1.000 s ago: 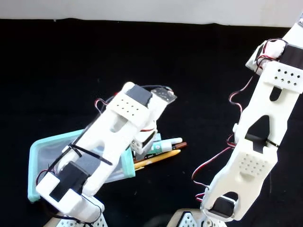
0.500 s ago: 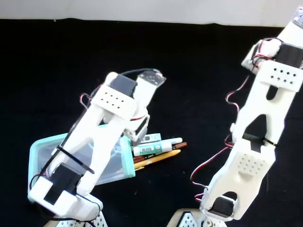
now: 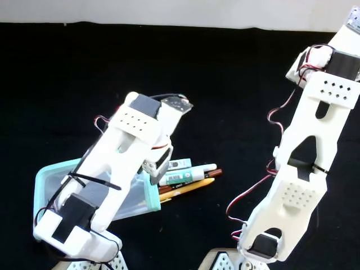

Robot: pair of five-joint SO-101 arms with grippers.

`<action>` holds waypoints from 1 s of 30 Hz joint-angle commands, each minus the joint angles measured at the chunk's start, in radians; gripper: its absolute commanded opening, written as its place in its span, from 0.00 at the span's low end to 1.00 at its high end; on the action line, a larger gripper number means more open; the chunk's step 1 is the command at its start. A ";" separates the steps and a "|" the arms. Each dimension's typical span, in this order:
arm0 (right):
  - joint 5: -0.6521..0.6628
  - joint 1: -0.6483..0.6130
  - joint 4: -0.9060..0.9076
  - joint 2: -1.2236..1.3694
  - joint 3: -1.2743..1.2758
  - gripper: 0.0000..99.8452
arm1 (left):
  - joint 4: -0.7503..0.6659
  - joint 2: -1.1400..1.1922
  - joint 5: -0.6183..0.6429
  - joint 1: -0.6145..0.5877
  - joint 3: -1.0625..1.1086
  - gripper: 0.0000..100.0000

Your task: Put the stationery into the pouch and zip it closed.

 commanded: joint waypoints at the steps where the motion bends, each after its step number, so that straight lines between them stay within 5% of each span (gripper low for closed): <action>1: -0.008 -0.007 0.007 -0.059 -0.024 0.41 | -0.035 -0.021 -0.009 0.031 0.012 0.16; 14: -0.008 -0.007 0.007 -0.059 -0.024 0.41 | -0.043 0.139 -0.018 -0.022 0.045 0.14; 17: -0.009 -0.007 0.007 -0.059 -0.024 0.41 | -0.044 0.150 -0.158 -0.001 0.048 0.01; 20: -0.009 -0.007 0.007 -0.059 -0.024 0.41 | -0.043 0.139 -0.252 -0.015 0.047 0.01; 27: -0.011 -0.005 0.007 -0.059 -0.024 0.41 | -0.068 0.139 -0.256 -0.242 -0.081 0.01; 30: -0.011 -0.007 0.007 -0.059 -0.024 0.41 | -0.002 0.139 -0.256 -0.236 -0.134 0.01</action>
